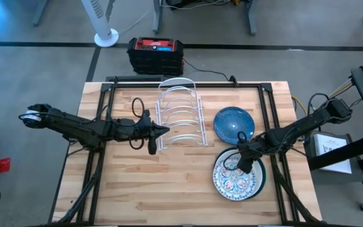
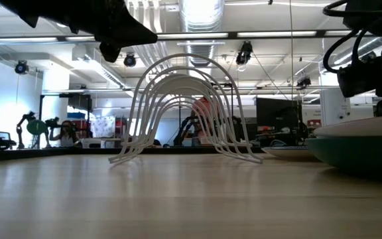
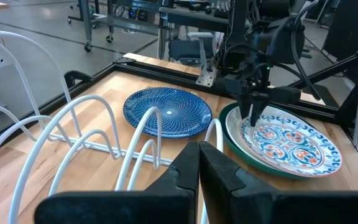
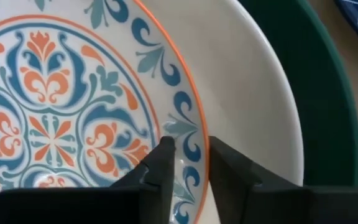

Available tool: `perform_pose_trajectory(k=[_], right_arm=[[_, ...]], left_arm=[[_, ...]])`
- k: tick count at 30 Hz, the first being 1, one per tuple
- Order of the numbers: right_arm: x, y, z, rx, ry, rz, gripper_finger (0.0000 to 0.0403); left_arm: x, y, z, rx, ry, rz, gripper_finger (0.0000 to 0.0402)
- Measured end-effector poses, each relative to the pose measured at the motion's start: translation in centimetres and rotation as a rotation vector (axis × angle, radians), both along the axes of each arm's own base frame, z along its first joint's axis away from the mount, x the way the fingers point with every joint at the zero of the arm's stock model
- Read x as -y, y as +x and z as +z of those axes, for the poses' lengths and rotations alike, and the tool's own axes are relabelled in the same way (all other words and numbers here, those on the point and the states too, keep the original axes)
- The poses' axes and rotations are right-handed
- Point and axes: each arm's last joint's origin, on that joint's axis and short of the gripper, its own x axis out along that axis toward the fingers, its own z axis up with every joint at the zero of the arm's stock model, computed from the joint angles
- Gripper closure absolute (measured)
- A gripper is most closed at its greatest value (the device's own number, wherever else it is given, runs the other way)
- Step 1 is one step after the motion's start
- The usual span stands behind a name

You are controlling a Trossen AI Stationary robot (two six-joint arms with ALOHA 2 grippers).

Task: Sort dishes
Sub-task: Put the white patterned plate into the dish rack

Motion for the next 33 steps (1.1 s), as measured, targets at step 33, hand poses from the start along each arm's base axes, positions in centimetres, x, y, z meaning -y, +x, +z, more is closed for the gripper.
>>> perform_pose_trajectory(k=[33], right_arm=[[0.8, -1.4, 4.1, 0.092, -0.052, -0.030, 0.0402]], left_arm=[[1.0, 3.0, -2.0, 0.063, -0.093, -0.211, 0.0401]])
